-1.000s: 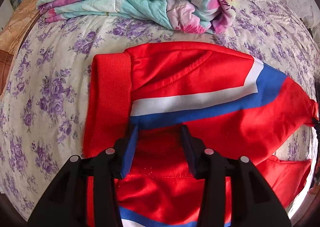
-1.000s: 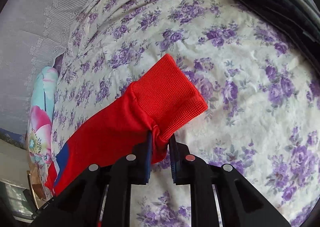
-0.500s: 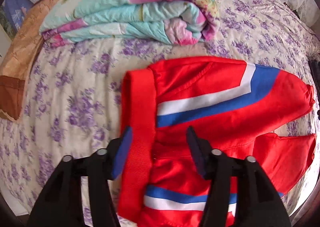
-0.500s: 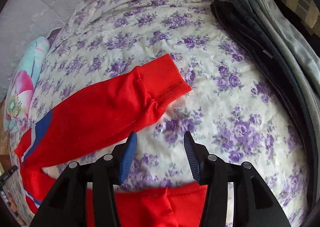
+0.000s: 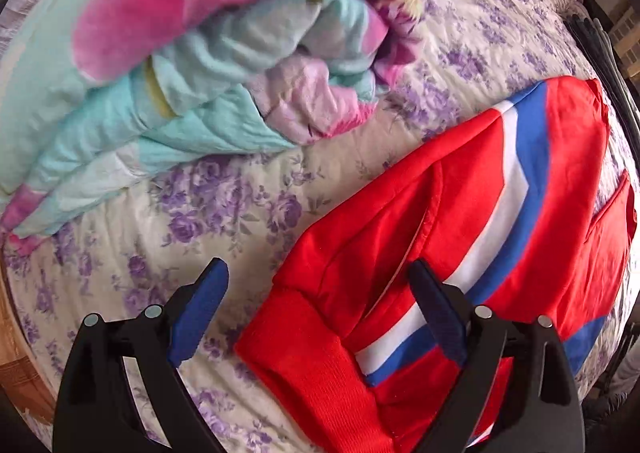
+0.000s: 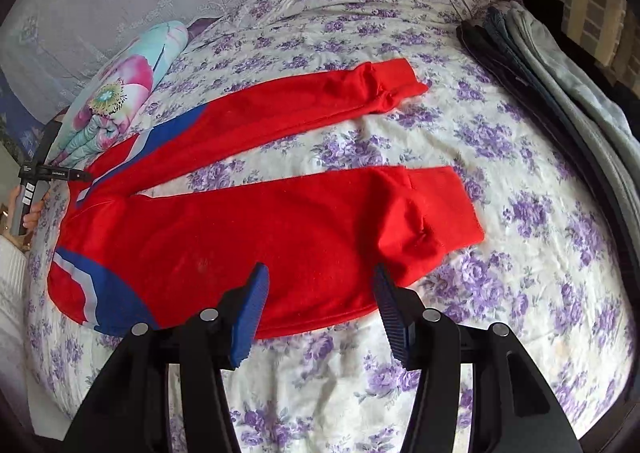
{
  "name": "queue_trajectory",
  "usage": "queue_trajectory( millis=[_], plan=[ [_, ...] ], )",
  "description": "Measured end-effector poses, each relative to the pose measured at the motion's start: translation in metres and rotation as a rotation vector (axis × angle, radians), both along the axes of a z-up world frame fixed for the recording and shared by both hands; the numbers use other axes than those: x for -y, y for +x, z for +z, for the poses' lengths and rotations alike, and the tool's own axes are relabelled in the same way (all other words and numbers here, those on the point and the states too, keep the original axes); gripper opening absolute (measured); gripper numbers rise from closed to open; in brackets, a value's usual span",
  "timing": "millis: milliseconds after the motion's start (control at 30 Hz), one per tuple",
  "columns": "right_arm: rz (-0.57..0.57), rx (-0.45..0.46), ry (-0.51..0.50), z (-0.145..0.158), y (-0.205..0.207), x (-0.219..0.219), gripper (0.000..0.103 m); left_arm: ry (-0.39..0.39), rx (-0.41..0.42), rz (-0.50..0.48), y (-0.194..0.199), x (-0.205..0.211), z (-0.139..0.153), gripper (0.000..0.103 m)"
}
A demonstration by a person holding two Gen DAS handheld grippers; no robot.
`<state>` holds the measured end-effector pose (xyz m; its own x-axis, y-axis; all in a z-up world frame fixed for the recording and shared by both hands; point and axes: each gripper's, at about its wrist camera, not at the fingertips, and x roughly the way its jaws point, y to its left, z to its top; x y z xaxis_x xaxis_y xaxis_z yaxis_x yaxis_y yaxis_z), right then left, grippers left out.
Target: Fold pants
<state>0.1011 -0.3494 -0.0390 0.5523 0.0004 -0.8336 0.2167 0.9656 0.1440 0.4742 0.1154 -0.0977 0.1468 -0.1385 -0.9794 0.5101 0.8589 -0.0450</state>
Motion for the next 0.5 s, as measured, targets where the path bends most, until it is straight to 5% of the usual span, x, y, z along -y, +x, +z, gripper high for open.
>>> queue_trajectory(
  millis=[67, 133, 333, 500],
  plan=[
    [0.048, 0.024, -0.048, 0.009, 0.016, -0.012, 0.054, -0.053, -0.005, -0.008, -0.003, 0.000, -0.008, 0.071],
    [0.164, 0.039, -0.035, 0.019, 0.049, -0.031, 0.054, -0.092, 0.074, -0.065, -0.017, -0.001, 0.005, 0.014],
    [0.648, 0.116, -0.023, 0.048, 0.198, -0.137, 0.055, -0.125, 0.130, -0.062, -0.033, -0.009, 0.014, 0.014],
    [0.847, -0.023, -0.060, 0.014, 0.311, -0.217, 0.055, -0.130, 0.137, -0.039, -0.033, -0.016, 0.018, 0.014]
  ],
)
